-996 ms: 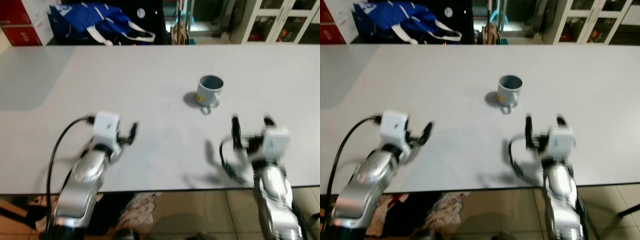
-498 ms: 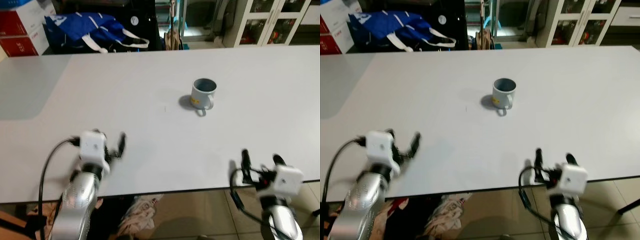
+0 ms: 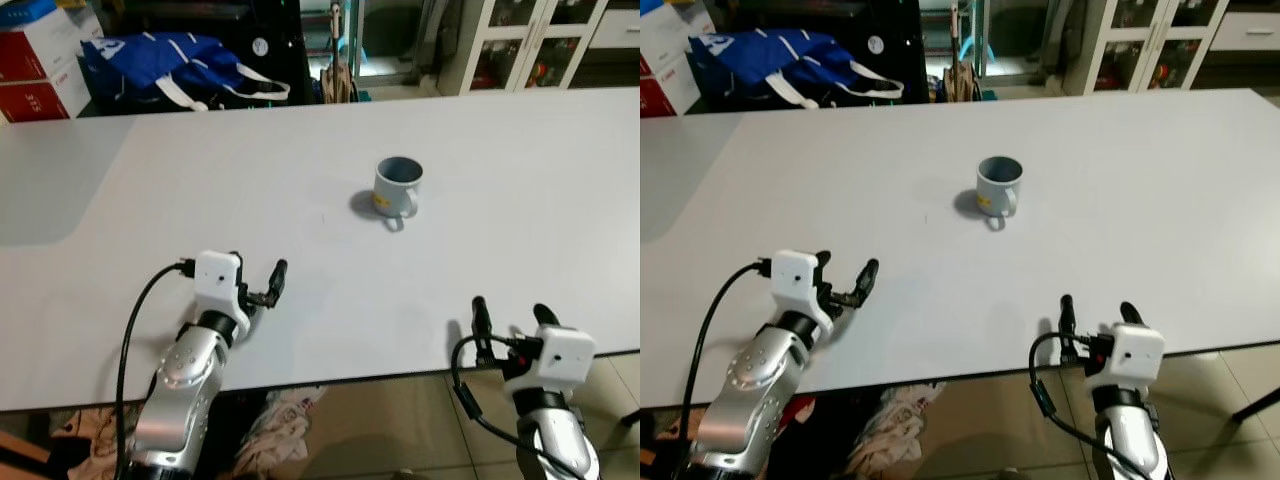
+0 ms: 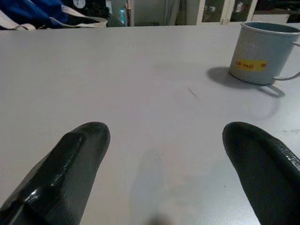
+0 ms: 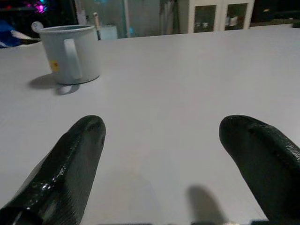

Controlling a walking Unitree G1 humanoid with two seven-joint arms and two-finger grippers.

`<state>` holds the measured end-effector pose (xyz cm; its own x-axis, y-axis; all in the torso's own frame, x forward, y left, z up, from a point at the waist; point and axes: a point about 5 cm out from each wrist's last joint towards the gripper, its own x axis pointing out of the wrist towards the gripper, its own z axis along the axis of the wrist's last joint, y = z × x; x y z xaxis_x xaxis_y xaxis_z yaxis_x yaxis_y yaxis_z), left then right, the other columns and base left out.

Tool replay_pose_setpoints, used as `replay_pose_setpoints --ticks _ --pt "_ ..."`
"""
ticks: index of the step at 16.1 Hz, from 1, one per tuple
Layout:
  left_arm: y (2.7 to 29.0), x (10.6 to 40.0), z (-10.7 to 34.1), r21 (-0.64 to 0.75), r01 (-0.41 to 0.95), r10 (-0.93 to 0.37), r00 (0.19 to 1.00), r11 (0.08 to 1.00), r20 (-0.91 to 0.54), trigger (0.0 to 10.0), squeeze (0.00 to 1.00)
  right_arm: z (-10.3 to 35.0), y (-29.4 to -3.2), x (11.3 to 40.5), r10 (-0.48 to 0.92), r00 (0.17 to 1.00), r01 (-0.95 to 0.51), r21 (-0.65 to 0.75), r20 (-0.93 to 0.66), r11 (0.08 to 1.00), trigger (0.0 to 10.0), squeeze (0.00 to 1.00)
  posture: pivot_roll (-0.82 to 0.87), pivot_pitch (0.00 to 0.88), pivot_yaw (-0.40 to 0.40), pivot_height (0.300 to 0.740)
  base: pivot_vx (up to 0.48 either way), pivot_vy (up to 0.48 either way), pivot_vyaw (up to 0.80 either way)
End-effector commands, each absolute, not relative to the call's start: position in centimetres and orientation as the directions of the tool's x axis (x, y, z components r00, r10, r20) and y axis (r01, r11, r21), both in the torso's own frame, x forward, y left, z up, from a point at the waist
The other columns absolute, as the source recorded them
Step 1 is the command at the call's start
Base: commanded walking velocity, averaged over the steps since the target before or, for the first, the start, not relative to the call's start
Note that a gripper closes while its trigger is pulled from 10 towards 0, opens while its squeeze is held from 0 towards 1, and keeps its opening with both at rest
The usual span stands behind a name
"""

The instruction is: Setting the table

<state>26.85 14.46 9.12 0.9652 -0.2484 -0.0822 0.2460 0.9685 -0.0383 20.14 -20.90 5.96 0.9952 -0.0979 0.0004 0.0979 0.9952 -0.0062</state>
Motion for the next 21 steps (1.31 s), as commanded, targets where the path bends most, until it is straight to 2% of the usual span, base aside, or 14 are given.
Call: replay_pose_setpoints --ticks 1,3,6,16,21 --pt "14.6 27.3 9.5 -0.034 0.227 -0.229 0.97 0.973 -0.079 10.0 0.0 6.0 -20.8 20.6 -0.076 0.997 0.076 -0.009 -0.008 0.997 10.0 0.0 -0.09 0.0 0.038 0.727 0.0 0.0 0.0" --pt "14.5 27.3 9.6 -0.04 0.223 -0.225 0.971 0.974 -0.077 10.0 0.0 5.9 -20.9 20.6 -0.071 0.997 0.07 -0.019 -0.015 0.997 10.0 0.0 -0.08 0.0 0.032 0.727 0.0 0.0 0.0" --pt "14.3 27.4 9.8 -0.037 0.219 -0.221 0.972 0.975 -0.075 10.0 0.0 5.6 -20.8 20.7 -0.062 0.998 0.061 -0.012 -0.031 0.998 10.0 0.0 -0.08 0.0 0.034 0.727 0.0 0.406 0.74" --pt "14.1 27.5 9.9 -0.035 0.241 -0.244 0.966 0.97 -0.09 10.0 0.0 5.0 -20.6 20.7 -0.059 0.996 0.056 -0.039 -0.072 0.998 10.0 0.0 -0.08 0.0 0.033 0.727 0.0 0.459 0.0" --pt "15.1 28.1 9.7 -0.036 0.228 -0.231 0.967 0.973 -0.108 10.0 0.0 5.5 -20.2 20.7 -0.059 0.996 0.057 -0.037 -0.06 0.998 10.0 0.0 -0.07 0.0 0.036 0.727 0.0 0.48 0.0"
